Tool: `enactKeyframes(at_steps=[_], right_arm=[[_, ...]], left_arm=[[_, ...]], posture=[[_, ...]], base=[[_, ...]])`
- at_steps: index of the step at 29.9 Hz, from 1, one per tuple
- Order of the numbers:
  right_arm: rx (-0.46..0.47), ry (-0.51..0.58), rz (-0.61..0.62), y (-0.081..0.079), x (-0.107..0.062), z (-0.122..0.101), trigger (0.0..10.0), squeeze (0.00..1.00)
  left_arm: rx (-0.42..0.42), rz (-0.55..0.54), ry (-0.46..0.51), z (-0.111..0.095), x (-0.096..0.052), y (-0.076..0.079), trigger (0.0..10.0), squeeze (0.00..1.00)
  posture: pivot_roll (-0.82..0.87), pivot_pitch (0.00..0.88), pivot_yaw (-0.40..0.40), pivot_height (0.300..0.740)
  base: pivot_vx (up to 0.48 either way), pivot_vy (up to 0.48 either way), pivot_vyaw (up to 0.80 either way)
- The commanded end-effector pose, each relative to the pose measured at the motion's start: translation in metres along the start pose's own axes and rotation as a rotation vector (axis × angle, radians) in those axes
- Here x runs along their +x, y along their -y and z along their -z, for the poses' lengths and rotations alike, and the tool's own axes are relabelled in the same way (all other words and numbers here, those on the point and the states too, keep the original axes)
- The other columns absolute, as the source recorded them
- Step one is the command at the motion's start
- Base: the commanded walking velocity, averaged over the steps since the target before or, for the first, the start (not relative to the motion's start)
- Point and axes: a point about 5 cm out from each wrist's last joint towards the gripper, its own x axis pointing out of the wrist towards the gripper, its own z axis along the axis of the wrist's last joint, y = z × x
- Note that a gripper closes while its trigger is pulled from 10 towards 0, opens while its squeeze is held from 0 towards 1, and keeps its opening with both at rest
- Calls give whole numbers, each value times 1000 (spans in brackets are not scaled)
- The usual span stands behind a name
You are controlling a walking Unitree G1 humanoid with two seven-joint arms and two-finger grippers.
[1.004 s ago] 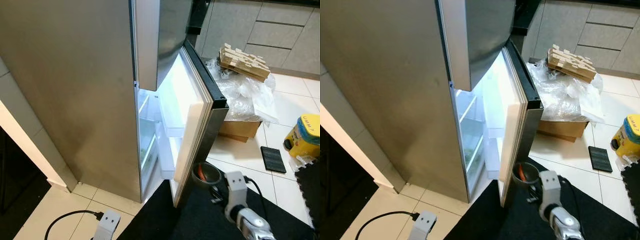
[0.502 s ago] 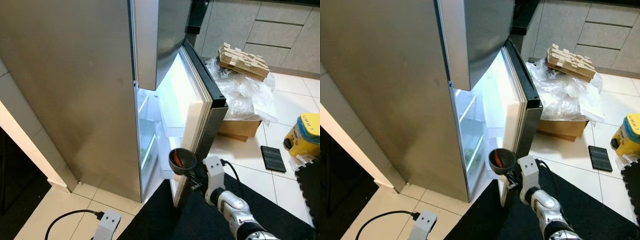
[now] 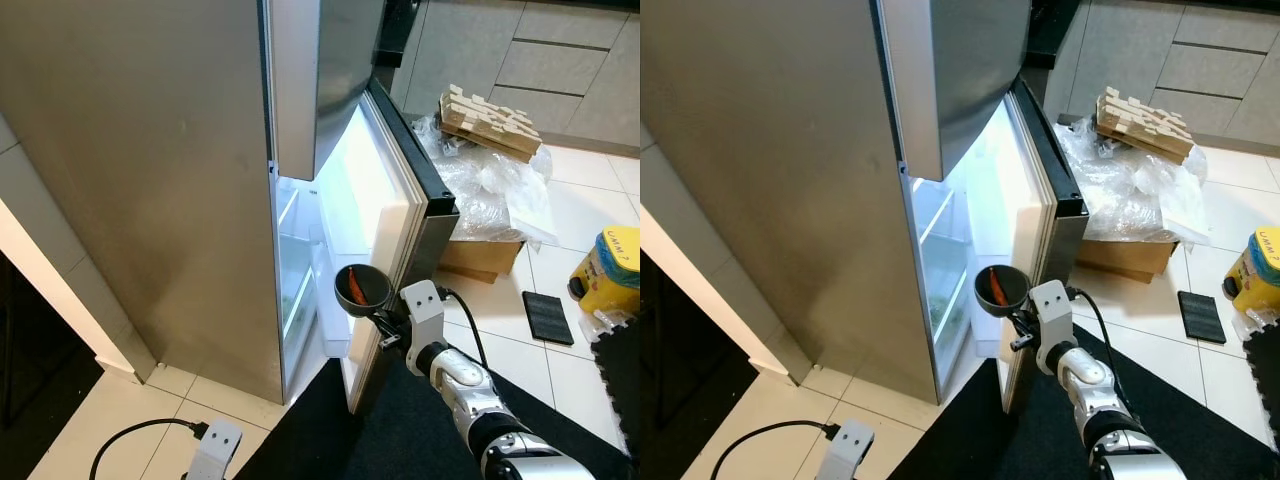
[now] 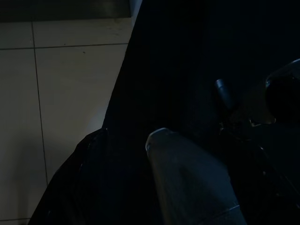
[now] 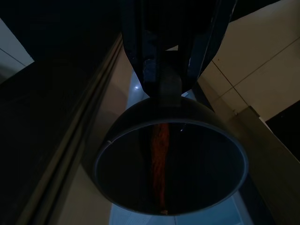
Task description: Restocking fridge
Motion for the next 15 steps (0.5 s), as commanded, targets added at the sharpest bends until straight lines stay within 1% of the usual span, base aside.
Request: enactKeyframes(at_steps=[1,7,10,11,12,15], right_arm=[[-20,46,35,8,1,-12,10000,0],[-28,55,46,10,1,-13,10000,0],[-28,56,70,13,-2,-11,10000,0],[-29,54,92,16,-4,-9,10000,0],[-29,54,92,16,-4,-9,10000,0],[-29,46,170,30,-16,-2,10000,0]], left_arm=[[0,3,-6,3,0,2,10000,0],[1,6,-3,2,0,3,10000,0],[1,7,2,1,0,3,10000,0],[1,7,4,0,0,3,10000,0],[1,7,4,0,0,3,10000,0],[0,9,5,1,1,3,10000,0]], posture=[[72,32,-5,740],[71,31,-8,740],[71,32,-11,740],[69,34,-10,740],[69,34,-10,740],[63,37,-8,740]], base=[[0,0,0],[0,0,0],[0,0,0],[0,0,0],[0,0,0],[0,0,0]])
